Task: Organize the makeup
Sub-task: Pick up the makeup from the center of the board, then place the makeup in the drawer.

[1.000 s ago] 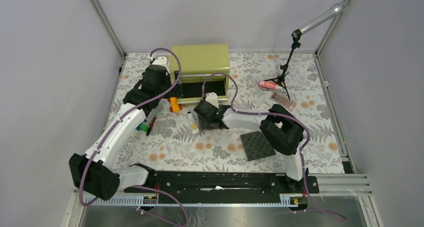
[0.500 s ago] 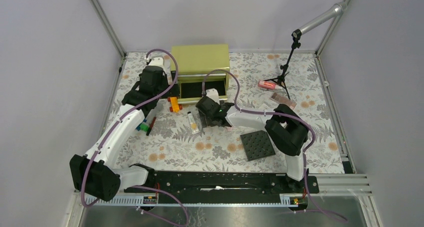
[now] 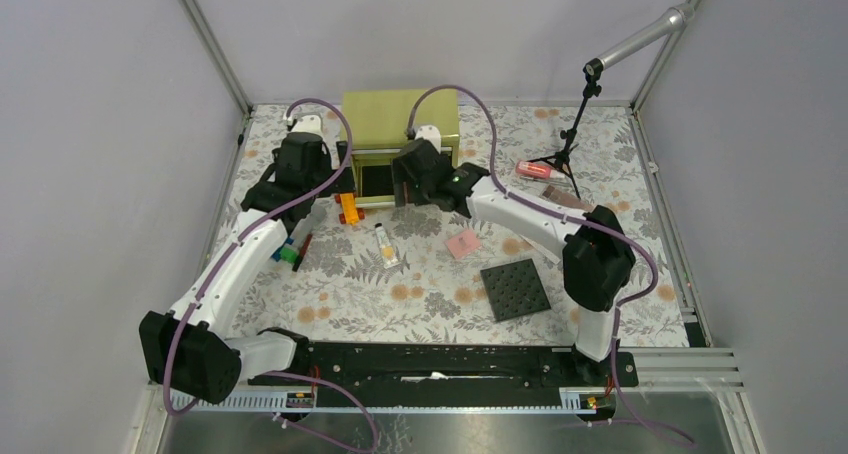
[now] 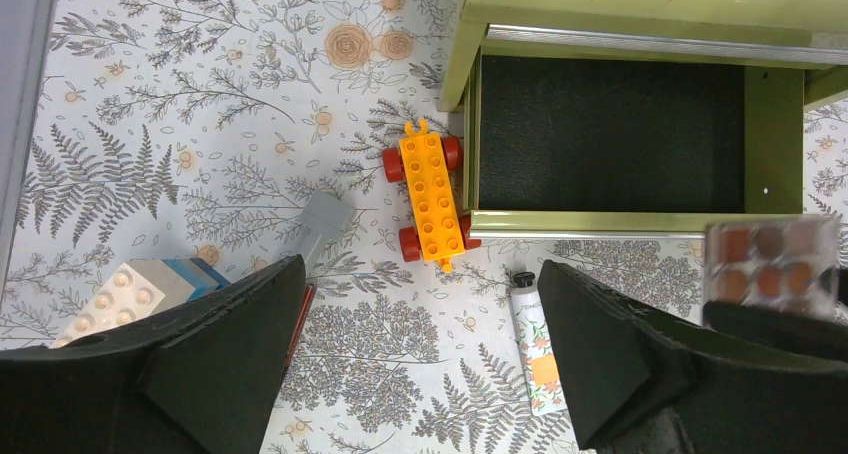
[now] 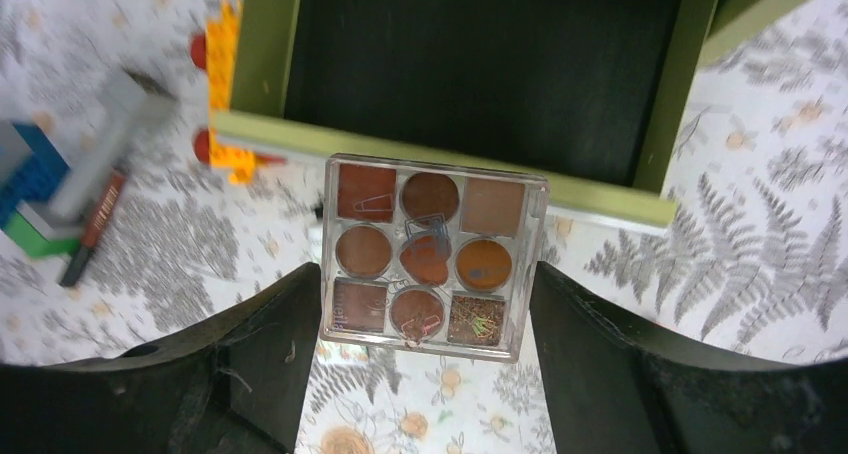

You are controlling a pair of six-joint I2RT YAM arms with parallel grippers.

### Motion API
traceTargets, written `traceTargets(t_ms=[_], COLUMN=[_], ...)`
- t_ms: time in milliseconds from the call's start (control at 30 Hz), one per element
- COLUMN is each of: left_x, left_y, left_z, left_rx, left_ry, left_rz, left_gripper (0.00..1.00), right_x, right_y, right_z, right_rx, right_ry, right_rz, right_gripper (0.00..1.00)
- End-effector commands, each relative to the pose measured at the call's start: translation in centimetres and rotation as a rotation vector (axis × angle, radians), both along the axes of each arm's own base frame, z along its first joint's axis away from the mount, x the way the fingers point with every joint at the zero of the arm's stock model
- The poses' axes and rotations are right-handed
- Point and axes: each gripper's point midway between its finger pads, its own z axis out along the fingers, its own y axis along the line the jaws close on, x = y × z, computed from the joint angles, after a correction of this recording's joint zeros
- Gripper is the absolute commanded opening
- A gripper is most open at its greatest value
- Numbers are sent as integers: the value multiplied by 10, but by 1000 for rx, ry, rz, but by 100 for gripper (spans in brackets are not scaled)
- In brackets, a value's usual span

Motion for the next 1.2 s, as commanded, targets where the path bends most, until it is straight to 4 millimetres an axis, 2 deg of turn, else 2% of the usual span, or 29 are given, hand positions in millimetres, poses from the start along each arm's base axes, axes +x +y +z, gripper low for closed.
traceTargets(t_ms=[0,167,333,600,933,1167], left_x=[4,4,5,5,7,7], left_y=[8,10,10,12,13,13], left_z=[20,19,18,17,14,13], left_rx=[0,-1,-6,-8,-16,-18], left_ry=[-79,-78,-73,-69,-59,-56], left_rz=[28,32,29,33,32,30], left_gripper=[99,99,99,99,99,99], right_x=[38,64,79,91,106,114], right_y=[-2,-1,-6,-14,-26,-26], right_z=[29,27,18,7,-18,-31], right_rx=[39,39,25,-6,-78,-84], right_ry=[-30,-35,-30,-32,-93,-106], right_rz=[-11,-22,-39,-59,-103,-124], right_gripper=[45,45,45,45,46,45])
